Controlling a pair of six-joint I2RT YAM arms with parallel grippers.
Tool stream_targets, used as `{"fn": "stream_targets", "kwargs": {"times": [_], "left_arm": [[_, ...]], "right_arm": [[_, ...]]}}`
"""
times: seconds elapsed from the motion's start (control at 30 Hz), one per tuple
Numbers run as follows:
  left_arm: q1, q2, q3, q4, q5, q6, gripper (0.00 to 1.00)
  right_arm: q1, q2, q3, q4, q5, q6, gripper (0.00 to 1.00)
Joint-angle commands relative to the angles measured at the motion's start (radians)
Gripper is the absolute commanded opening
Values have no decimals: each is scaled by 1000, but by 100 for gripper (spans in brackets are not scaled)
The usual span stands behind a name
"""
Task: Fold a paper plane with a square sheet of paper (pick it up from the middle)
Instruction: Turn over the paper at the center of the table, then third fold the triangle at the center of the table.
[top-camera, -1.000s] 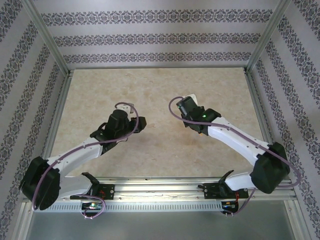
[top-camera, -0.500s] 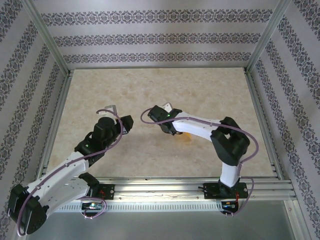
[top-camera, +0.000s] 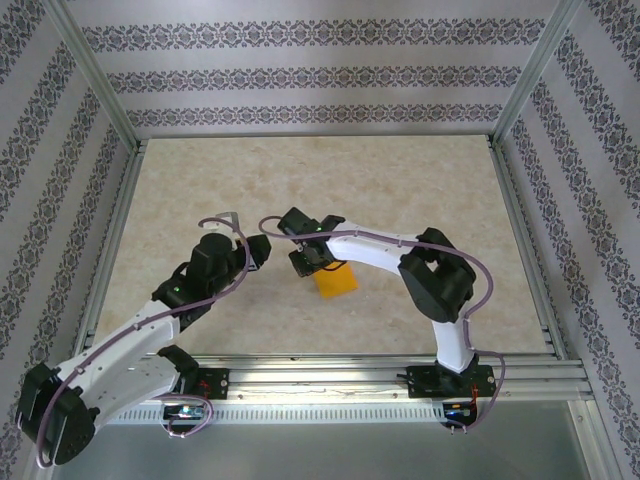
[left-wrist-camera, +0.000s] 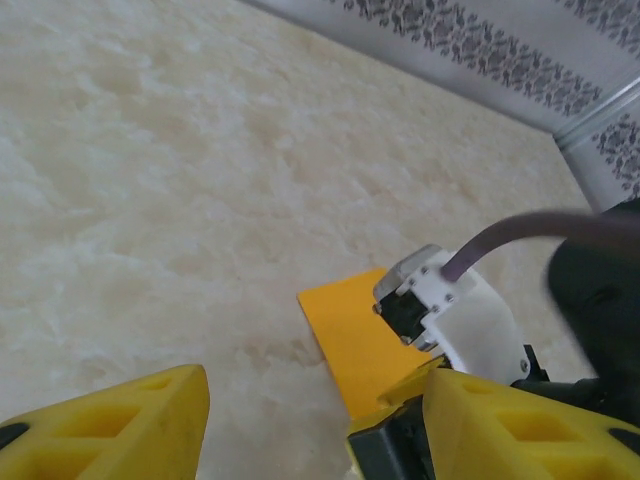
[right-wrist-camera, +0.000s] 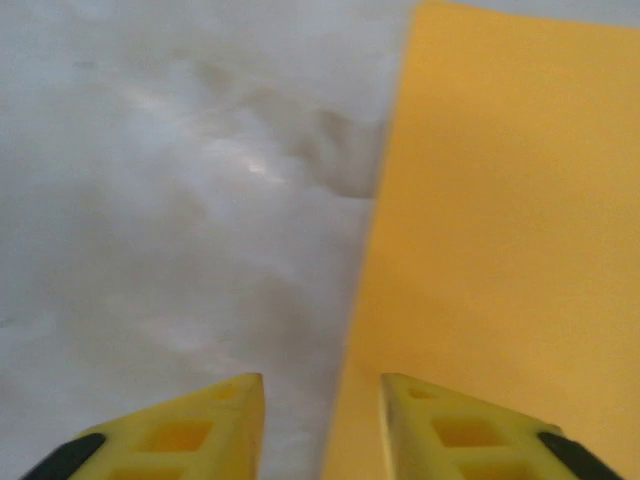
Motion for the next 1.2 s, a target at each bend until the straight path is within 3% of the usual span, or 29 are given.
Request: {"fn": "stream_targets", "kwargs": {"times": [0.0,0.17,0.3,0.4,0.6,0.93,1.17], "left_arm": [[14,36,57,3,76,18,59],[13,137,88,39,165,1,58],[14,263,156,36,288,-5,53],[13,357,189,54,361,-30,51],[12,504,252,60,456,-77,47],[12,613,298,34,512,-99,47],[20,679,280,98,525,-186,47]], "right_arm": [[-92,-180,-141,221,-298,82,40],[-303,-307,-406,462,-502,207,33],[-434,-293,-535,617,-669,293,19],[-478,-261,-564,660,-740,317,13],[-479,-186,-535,603,-736,289,5],[-481,-114,-518,499,-664,249,5],[-477,-109,-610,566,-608,381,5]]}}
